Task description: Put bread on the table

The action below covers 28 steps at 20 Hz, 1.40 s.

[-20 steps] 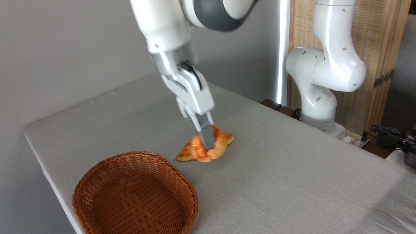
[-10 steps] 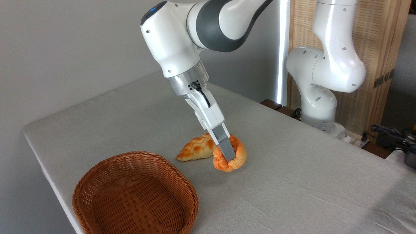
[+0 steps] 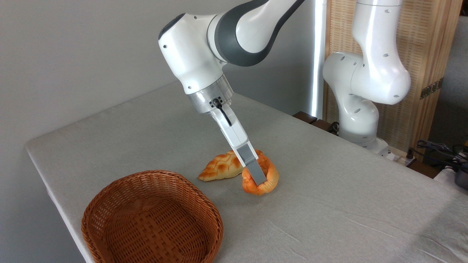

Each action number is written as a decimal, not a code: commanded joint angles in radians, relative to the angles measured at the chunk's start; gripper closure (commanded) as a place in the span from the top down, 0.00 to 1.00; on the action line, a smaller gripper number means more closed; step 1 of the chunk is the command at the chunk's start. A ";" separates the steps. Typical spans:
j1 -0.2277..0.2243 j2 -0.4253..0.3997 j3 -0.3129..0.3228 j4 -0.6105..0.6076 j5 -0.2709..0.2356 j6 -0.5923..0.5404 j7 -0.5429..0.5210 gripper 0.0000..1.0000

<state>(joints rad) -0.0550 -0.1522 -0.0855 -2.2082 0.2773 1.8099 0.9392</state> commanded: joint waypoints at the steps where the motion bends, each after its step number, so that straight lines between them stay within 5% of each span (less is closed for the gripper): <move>1: -0.009 -0.004 0.013 -0.010 0.017 0.036 0.015 1.00; 8: -0.011 -0.007 0.012 0.025 -0.006 0.060 -0.008 1.00; 14: -0.008 -0.001 0.012 0.206 -0.156 0.043 -0.273 1.00; 20: 0.003 0.031 0.069 0.410 -0.312 0.002 -0.373 1.00; 24: 0.009 0.156 0.090 0.635 -0.317 -0.180 -0.372 1.00; 28: 0.052 0.180 0.075 0.671 -0.334 -0.204 -0.367 1.00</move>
<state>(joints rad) -0.0239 -0.0202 -0.0036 -1.6063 -0.0254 1.6542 0.5801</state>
